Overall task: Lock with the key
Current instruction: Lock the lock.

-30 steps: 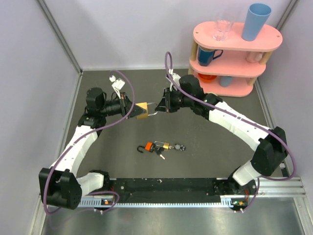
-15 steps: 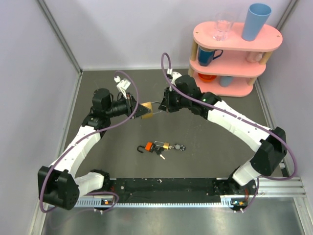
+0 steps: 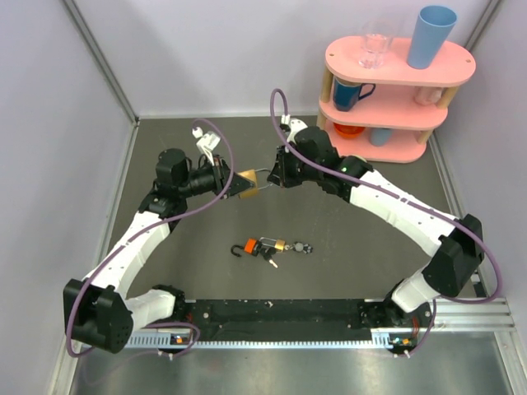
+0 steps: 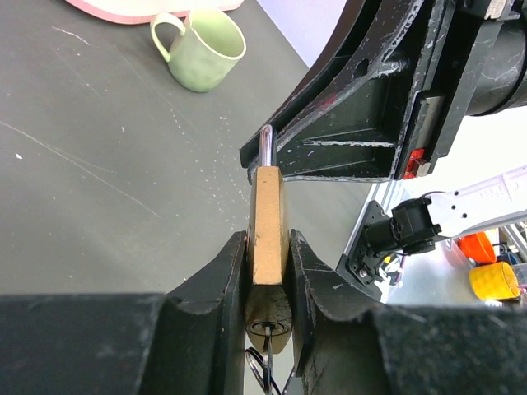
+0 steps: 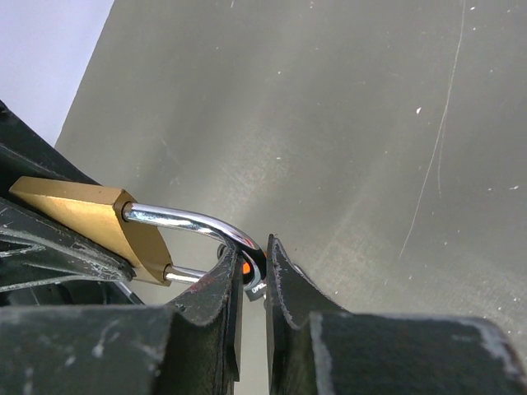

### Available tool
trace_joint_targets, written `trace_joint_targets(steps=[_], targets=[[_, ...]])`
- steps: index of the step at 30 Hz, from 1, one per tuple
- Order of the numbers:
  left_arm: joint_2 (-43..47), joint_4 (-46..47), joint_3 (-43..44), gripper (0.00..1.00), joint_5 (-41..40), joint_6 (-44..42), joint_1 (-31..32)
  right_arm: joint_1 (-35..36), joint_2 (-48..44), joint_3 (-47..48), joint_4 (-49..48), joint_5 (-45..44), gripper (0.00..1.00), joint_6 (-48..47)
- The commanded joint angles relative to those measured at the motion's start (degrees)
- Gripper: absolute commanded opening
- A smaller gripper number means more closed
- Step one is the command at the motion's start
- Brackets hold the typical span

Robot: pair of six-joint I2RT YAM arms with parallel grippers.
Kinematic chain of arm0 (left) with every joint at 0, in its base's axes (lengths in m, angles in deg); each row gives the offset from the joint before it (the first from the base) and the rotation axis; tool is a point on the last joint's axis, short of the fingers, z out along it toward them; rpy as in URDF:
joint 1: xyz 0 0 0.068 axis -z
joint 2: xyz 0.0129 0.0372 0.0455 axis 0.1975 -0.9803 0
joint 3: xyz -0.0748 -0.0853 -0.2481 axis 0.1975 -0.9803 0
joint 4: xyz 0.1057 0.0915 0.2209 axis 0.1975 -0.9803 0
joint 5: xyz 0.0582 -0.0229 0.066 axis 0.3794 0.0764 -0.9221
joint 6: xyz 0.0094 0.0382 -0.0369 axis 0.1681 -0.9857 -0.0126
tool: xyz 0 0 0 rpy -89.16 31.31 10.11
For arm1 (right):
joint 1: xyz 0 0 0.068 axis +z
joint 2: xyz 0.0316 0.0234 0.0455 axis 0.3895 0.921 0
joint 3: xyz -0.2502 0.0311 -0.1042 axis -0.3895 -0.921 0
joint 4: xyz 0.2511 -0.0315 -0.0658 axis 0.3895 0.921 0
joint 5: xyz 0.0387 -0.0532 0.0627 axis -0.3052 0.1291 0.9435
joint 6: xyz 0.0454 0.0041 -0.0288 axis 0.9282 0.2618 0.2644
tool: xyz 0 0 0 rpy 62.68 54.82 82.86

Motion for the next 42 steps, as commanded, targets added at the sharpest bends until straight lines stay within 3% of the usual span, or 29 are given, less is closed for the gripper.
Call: trace_joint_targets(steps=[1, 25, 42], targets=[[-1.02, 7.63, 1.33, 0.0, 1.87, 2.03, 5.19, 8.95, -3.39, 2.73, -21.7, 17.02, 0.0, 3.58], [-5.85, 12.81, 3.26, 0.0, -4.02, 5.37, 9.41, 12.73, -1.11, 8.97, -24.33, 23.7, 0.0, 4.02], [-14.11, 20.98, 5.98, 0.0, -4.81, 9.5, 12.4, 13.26, -0.93, 9.14, -29.61, 29.42, 0.0, 5.95]])
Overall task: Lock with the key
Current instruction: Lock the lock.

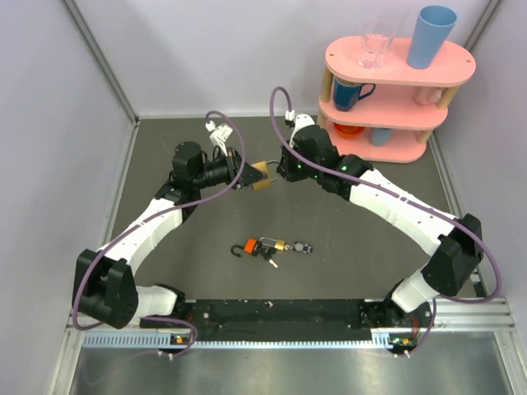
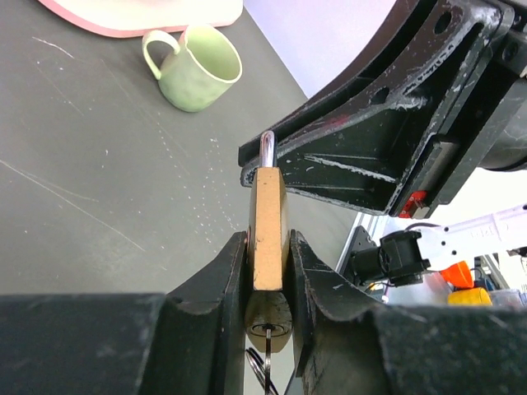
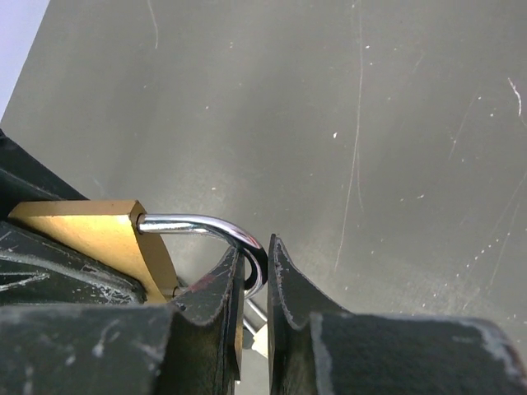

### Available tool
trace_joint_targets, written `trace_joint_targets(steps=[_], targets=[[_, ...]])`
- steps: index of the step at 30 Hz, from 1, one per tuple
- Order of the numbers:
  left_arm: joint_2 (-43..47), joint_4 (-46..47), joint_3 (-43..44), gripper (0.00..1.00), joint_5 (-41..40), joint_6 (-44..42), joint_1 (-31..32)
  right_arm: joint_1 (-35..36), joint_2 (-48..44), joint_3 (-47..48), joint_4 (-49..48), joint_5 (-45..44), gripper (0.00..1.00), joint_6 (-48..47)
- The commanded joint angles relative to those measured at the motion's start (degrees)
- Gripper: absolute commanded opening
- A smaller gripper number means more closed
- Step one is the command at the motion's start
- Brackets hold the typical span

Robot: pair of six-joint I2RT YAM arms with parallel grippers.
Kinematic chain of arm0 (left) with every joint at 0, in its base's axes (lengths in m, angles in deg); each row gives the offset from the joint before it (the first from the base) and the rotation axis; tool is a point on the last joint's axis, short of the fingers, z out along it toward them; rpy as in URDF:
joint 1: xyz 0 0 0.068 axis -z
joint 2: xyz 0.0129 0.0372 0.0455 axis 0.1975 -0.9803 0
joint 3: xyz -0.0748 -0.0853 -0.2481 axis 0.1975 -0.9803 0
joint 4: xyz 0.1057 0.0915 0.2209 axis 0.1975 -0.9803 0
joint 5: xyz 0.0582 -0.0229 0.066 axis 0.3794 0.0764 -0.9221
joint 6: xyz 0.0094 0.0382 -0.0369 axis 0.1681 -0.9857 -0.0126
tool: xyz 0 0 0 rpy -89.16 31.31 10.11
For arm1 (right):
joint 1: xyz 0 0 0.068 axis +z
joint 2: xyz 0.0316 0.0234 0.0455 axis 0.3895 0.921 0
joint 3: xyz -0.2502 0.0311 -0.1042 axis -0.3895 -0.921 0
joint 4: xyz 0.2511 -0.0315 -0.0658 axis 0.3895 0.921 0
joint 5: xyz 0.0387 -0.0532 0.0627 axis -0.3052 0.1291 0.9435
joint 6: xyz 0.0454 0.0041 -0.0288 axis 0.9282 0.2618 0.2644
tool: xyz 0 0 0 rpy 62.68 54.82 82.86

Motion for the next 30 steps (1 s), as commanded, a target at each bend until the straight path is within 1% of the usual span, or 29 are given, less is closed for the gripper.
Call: trace_joint_targets(steps=[1, 8, 11, 14, 15, 16, 20, 21, 22, 23, 24, 27, 30], targets=[[-5.5, 11.98, 3.93, 0.0, -0.35, 2.49, 8.09, 13.02, -1.06, 8.23, -29.85, 39.98, 0.0, 9.23], [-7.44, 13.39, 5.86, 0.0, -0.7, 3.19, 8.71, 13.28, -1.15, 8.23, -30.29, 40.77, 0.0, 9.41], [-7.26, 12.87, 5.78, 0.0, -0.88, 2.31, 8.8, 13.28, -1.94, 7.96, -28.54, 38.49, 0.0, 8.8], [-6.12, 9.45, 5.17, 0.0, -1.84, -0.41, 8.62, 13.28, -3.52, 6.74, -25.64, 32.44, 0.0, 7.74], [-5.86, 8.56, 5.08, 0.0, -2.19, -1.63, 8.54, 13.2, -3.96, 5.95, -25.11, 29.03, 0.0, 7.22], [-5.24, 7.25, 4.47, 0.0, -2.46, -2.17, 8.27, 13.19, -4.4, 5.42, -23.19, 27.34, 0.0, 6.95], [-3.49, 6.62, 1.83, 0.0, -2.81, -2.61, 6.43, 12.93, -7.38, 1.99, -22.64, 21.88, 0.0, 6.16], [-2.52, 6.62, 1.21, 0.0, -2.81, -2.52, 5.99, 12.58, -7.65, 0.85, -22.56, 20.57, 0.06, 6.24], [-2.17, 6.62, 0.16, 0.0, -2.81, -2.52, 4.86, 12.49, -7.92, 0.41, -22.38, 20.03, 0.14, 6.24], [-1.73, 6.45, -0.28, 0.0, -2.46, -2.61, 4.32, 12.23, -8.18, 0.05, -21.86, 19.77, 0.21, 6.42], [-0.85, 6.36, -0.72, 0.0, -2.37, -2.61, 3.71, 12.05, -8.27, -0.47, -21.59, 19.42, 0.26, 6.51], [0.64, 5.66, -1.6, 0.0, -1.5, -2.44, 1.42, 11.09, -8.71, -1.44, -20.89, 19.06, 0.3, 7.12], [2.22, 2.85, -1.34, 0.0, -0.09, -3.13, -0.51, 10.12, -9.58, -2.49, -20.71, 18.71, 0.35, 7.73]])
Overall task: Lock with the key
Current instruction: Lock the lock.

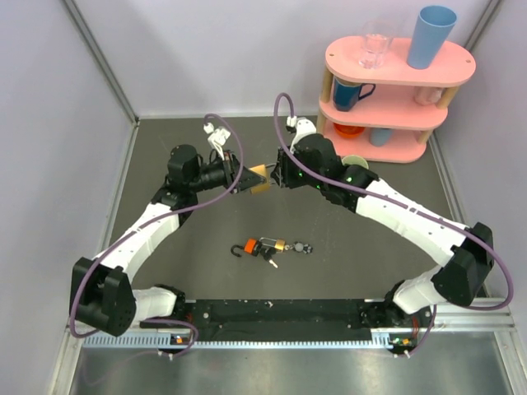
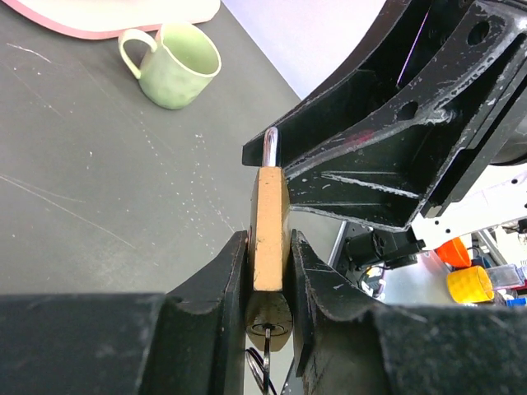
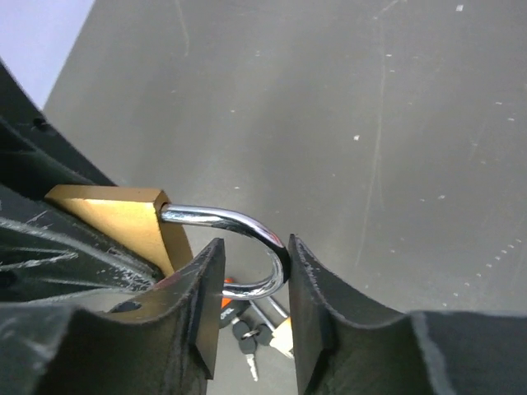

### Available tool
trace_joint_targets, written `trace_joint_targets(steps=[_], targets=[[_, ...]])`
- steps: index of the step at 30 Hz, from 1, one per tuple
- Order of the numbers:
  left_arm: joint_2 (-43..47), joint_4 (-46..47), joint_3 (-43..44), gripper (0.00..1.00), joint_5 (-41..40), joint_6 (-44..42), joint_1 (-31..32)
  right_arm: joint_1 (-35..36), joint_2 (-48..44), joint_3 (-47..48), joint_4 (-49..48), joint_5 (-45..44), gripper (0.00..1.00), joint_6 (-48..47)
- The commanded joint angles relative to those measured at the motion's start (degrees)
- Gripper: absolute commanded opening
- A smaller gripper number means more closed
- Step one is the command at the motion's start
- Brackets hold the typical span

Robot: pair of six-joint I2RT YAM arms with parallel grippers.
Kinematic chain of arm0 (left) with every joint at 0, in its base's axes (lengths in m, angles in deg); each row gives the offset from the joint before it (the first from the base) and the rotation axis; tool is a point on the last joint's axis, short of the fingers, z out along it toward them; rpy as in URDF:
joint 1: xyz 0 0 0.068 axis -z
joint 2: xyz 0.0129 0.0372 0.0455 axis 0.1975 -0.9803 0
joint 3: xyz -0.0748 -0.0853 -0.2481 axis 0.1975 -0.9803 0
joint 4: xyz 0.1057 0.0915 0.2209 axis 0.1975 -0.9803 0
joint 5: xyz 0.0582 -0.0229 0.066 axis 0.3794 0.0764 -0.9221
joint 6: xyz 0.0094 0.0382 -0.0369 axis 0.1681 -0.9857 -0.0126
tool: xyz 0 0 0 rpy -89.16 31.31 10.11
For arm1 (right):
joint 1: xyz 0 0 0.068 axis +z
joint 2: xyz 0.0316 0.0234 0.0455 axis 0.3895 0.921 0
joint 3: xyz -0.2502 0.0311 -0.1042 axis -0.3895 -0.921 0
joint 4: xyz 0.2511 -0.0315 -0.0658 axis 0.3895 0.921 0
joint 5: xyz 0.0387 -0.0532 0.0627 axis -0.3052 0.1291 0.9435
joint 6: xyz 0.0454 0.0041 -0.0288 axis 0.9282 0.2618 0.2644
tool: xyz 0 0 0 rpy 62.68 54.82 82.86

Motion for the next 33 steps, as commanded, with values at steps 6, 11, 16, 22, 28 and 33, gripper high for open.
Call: trace_joint_targets(steps=[6, 11, 16, 22, 28, 33], targets=[[4.08, -3.3, 0.3, 0.0, -3.72, -3.65, -3.66, 3.96, -6.84, -0.17, -18.68, 22.8, 0.5, 8.29], [6.11, -6.29, 0.83, 0.0, -3.1, -3.91, -6.47, 1.07, -9.92, -2.27, -19.64, 23.67, 0.75, 8.64], [8.39, -9.19, 1.88, 0.0, -2.67, -4.36, -7.97, -2.1, -12.64, -5.17, -22.01, 25.43, 0.93, 10.22], [12.08, -9.54, 1.01, 0.0, -3.02, -2.6, -9.37, -10.27, -16.51, -12.72, -28.59, 31.65, 0.99, 17.07], [15.69, -5.34, -1.54, 0.0, -3.72, 3.28, -10.25, -17.22, -19.15, -22.93, -41.0, 36.16, 0.99, 27.27], [19.03, 3.79, -5.41, 0.0, -5.03, 10.31, -10.43, -17.31, -18.62, -23.2, -41.0, 36.51, 0.99, 27.45]])
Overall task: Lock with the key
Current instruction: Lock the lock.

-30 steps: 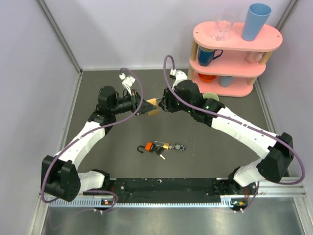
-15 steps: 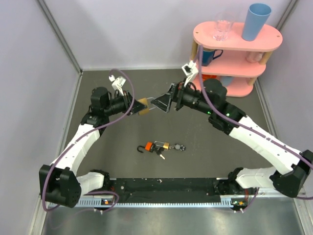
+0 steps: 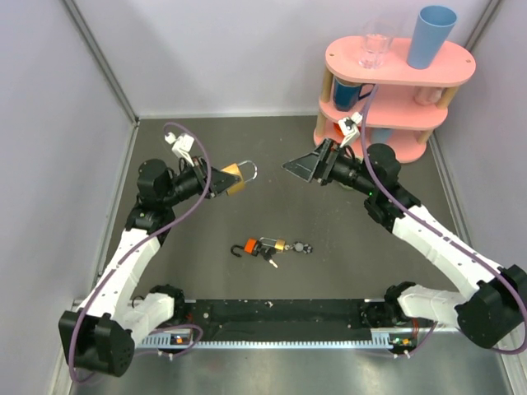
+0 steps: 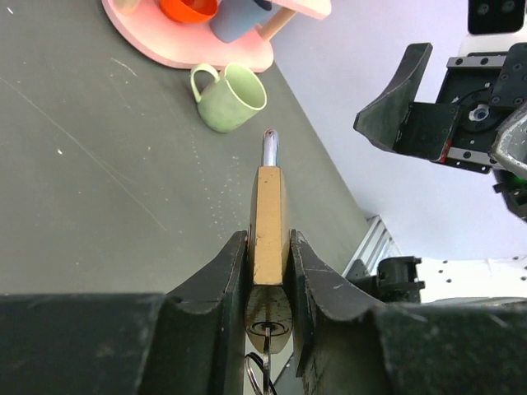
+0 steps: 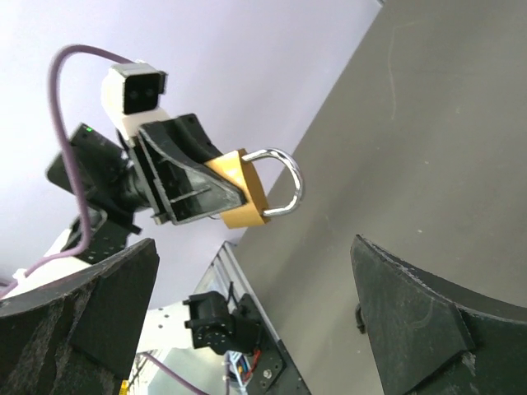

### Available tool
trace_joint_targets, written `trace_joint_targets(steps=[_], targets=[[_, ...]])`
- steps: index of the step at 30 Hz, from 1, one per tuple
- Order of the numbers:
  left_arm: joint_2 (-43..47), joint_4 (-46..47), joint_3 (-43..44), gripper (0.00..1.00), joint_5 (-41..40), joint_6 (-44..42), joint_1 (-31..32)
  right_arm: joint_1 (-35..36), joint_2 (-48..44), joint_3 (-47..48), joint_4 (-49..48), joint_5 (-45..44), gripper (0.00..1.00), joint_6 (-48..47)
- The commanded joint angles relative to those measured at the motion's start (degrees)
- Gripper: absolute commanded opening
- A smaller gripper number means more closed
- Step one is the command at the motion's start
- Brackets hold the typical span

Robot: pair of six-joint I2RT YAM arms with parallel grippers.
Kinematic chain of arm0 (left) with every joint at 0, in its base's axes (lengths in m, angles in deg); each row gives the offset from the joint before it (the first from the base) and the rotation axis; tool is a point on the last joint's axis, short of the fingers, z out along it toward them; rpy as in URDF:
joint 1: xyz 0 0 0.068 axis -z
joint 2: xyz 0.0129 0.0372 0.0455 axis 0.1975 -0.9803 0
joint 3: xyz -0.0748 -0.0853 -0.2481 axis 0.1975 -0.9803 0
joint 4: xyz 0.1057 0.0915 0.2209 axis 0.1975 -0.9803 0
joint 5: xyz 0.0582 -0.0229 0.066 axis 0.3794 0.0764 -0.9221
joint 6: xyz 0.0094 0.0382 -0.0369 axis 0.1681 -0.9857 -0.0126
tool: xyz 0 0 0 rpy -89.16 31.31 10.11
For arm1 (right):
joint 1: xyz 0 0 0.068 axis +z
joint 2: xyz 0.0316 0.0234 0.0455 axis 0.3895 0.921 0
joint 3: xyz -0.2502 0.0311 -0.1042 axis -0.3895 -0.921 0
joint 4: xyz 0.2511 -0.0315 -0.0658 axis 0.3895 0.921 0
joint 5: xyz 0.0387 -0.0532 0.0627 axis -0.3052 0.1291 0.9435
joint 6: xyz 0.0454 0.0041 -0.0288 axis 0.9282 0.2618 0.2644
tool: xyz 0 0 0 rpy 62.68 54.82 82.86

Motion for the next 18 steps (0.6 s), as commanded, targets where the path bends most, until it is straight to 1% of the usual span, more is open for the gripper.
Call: trace_joint_targets(steps=[1, 5, 6, 7, 11, 13, 18], targets=[[4.08, 15.46, -1.87, 0.0, -0.97, 8.81, -0.4, -0.05, -1.25, 0.91, -7.36, 2.85, 0.99, 2.86], [4.7, 23.98, -4.85, 0.0, -0.54, 14.52, -0.4, -0.05, -0.54, 0.74, -8.77, 3.03, 0.99, 3.3], [4.61, 29.13, -5.56, 0.0, 0.16, 16.02, -0.4, -0.04, -0.19, 0.74, -10.25, 3.37, 0.99, 3.48], [4.26, 31.71, -6.26, 0.0, 0.43, 18.99, -0.4, -0.04, 0.51, 0.3, -11.31, 3.73, 0.99, 4.17], [3.21, 41.12, -8.55, 0.0, 1.4, 25.42, -0.4, 0.31, 3.66, 0.03, -16.15, 4.87, 0.99, 6.29], [2.94, 45.68, -9.17, 0.0, 1.4, 28.14, -0.4, 1.62, 4.99, 0.55, -17.47, 4.79, 0.99, 6.73], [2.94, 53.34, -11.71, 0.0, 0.08, 32.29, -0.4, 6.62, 10.0, 3.28, -20.81, 2.94, 0.99, 7.17]])
